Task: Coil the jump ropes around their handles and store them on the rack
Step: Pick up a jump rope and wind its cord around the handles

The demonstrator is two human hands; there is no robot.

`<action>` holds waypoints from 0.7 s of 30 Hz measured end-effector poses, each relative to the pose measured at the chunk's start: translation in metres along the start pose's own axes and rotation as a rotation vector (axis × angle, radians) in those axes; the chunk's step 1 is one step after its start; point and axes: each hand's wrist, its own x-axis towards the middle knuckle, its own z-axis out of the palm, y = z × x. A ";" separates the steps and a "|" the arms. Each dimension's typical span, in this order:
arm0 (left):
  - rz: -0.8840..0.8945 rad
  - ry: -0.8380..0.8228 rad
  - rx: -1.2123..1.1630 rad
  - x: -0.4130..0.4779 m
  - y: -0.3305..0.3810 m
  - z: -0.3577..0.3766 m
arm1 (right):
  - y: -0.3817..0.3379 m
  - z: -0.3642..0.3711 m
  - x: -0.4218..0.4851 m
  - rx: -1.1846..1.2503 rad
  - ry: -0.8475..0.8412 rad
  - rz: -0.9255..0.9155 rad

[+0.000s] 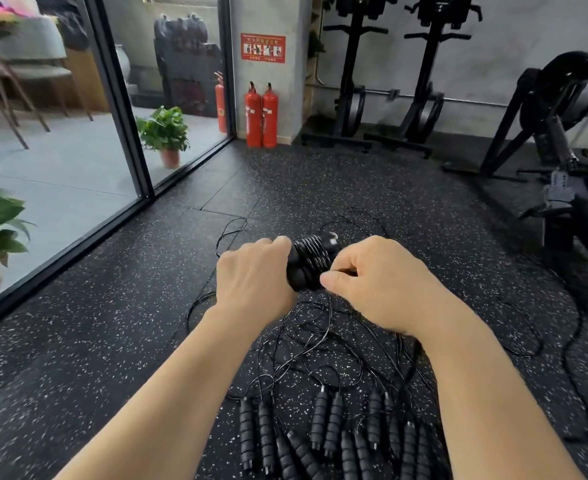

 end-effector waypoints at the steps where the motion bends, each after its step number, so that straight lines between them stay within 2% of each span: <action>1: 0.092 -0.035 0.037 -0.001 0.003 0.000 | 0.004 -0.002 0.001 0.011 -0.009 0.013; 3: 0.243 -0.133 0.091 -0.002 0.007 -0.001 | 0.012 -0.003 0.001 0.037 -0.012 0.038; 8: 0.414 -0.259 0.167 -0.008 0.019 -0.004 | 0.028 0.004 0.005 0.083 0.041 0.034; 12: 0.527 -0.265 0.074 -0.014 0.026 -0.006 | 0.042 0.011 0.012 0.159 0.077 0.028; 16: 0.589 -0.282 -0.090 -0.017 0.029 -0.006 | 0.051 0.014 0.015 0.365 0.087 0.009; 21: 0.629 -0.254 -0.131 -0.020 0.034 -0.006 | 0.059 0.014 0.015 0.591 0.008 0.053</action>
